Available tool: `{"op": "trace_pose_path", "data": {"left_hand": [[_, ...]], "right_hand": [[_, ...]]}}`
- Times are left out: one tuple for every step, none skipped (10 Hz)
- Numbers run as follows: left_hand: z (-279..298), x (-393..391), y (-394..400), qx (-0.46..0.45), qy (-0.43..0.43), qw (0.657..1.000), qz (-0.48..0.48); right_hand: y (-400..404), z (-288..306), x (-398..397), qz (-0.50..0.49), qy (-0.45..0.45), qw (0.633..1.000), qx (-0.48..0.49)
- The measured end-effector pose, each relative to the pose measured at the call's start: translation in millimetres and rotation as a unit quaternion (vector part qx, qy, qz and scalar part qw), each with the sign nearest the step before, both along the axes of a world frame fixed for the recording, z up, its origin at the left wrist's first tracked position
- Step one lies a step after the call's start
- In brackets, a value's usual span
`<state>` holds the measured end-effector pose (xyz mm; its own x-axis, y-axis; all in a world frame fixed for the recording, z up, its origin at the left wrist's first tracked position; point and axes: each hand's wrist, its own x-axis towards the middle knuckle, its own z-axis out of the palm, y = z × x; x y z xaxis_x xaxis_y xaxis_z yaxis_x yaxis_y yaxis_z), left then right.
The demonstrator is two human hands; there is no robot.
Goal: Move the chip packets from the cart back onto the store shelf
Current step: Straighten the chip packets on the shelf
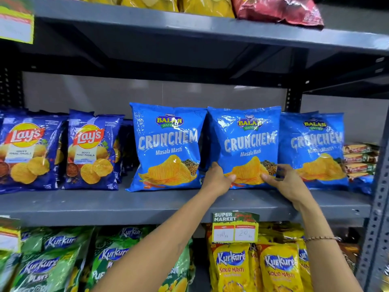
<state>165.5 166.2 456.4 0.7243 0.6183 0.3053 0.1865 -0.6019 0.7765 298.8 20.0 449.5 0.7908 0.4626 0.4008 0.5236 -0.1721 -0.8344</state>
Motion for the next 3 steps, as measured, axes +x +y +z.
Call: {"op": "trace_pose_path", "data": {"left_hand": [[0,-3,-4,-0.004,0.01,1.0,0.0],[-2,-10,-9,0.018,0.013,1.0,0.002],[-2,-34,-17,0.082,0.007,0.996,0.018]], "right_hand": [[-1,1,-1,0.001,-0.006,1.0,-0.013],[-3,0,-3,-0.01,-0.015,1.0,-0.025],[-7,-1,-22,-0.101,-0.11,0.988,0.042]]}}
